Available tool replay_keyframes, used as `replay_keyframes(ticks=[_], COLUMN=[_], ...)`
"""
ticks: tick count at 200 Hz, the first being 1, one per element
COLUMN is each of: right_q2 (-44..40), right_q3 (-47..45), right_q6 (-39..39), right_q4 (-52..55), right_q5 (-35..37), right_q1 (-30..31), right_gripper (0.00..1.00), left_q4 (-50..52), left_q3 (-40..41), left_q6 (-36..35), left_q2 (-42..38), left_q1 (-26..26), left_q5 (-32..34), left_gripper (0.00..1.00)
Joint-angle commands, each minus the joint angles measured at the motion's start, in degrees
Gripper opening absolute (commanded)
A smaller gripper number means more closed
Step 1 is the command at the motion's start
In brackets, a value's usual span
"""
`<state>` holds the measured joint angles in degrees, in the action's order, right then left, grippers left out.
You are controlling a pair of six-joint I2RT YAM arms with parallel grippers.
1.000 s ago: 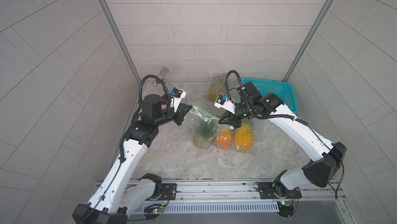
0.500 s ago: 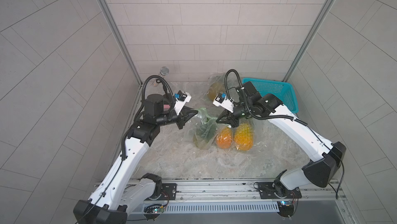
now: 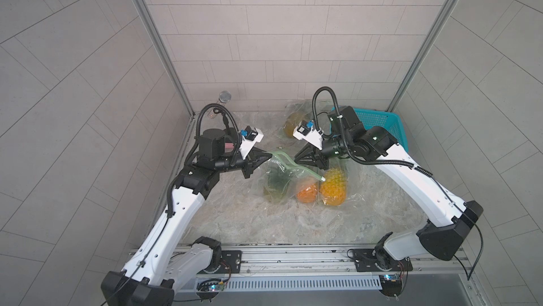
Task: Open the zip-top bag and take out the pineapple
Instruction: Open the zipper of the food storage bag at the center of the board, then pick up the pineapple from the zipper food storage bag.
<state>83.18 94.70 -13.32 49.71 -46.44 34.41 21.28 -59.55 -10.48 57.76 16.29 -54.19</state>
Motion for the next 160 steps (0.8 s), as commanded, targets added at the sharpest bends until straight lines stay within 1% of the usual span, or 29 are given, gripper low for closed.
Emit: replay_keyframes(ticks=[1,18,43,103,136,160], right_q2=[0.66,2.64,4.64,8.43,8.60,8.63], right_q3=[2.16,4.00,4.72,6.05,5.97,5.56], right_q6=[-0.38,-1.45,-2.05,-1.22,-1.22,0.61], right_q4=[0.17,2.24,3.11,3.55,3.56,1.54], right_q5=[-1.67,-2.47,-2.26,-0.13,0.70,3.63], right_q1=[0.94,1.68,2.62,3.50,3.47,3.51], right_gripper=[0.10,0.03,0.00,0.00,0.01,0.03], left_q4=[-0.18,-0.27,-0.45,-1.15,-1.24,-1.41], left_q3=[-0.74,-0.74,-0.74,-0.33,-0.13,-0.13], left_q6=[-2.01,-2.00,-1.99,-1.58,-1.61,-1.56], left_q2=[-1.16,-1.18,-1.25,-1.81,-2.03,-2.12], left_q1=[0.44,0.46,0.41,0.41,0.41,0.40], left_q5=[-1.23,-1.15,-1.11,-0.87,-0.90,-1.41], left_gripper=[0.00,0.00,0.00,0.00,0.00,0.00])
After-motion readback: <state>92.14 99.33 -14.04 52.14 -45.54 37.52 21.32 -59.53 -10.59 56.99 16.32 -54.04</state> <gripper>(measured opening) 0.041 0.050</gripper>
